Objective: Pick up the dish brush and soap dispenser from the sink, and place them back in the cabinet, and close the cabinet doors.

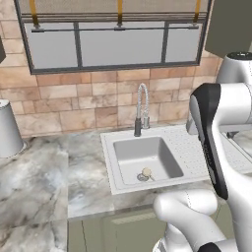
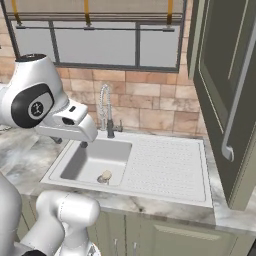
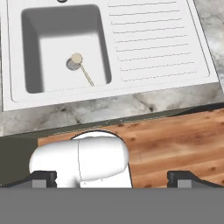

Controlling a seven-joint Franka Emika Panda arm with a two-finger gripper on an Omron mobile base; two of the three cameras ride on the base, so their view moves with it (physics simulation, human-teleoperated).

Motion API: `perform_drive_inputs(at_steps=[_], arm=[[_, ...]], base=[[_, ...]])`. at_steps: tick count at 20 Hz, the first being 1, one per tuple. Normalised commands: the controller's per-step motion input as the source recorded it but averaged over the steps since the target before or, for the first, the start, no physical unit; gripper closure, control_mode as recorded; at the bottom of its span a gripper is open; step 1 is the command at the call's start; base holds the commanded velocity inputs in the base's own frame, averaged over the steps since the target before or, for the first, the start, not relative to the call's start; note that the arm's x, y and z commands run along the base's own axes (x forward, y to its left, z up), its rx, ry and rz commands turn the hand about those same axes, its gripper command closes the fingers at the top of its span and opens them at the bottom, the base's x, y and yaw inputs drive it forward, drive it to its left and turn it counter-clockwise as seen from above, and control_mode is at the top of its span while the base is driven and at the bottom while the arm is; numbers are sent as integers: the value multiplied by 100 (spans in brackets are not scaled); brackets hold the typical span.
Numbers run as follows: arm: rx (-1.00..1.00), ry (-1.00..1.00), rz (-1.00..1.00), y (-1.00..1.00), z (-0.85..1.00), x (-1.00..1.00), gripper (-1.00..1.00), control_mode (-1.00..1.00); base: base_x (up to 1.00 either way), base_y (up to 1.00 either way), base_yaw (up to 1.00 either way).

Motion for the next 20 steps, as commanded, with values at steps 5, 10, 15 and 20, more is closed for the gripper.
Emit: perform_drive_inputs(at_steps=[5,10,15,20], arm=[[0,0,0,0,0,0,-100,100],[0,0,0,0,0,0,-100,-100],[0,0,1,4,-8,9,-100,-100],[0,0,8,17,-19,32,-100,-100]], base=[[4,-4,0],[0,0,0],[0,0,0],[0,0,0]])
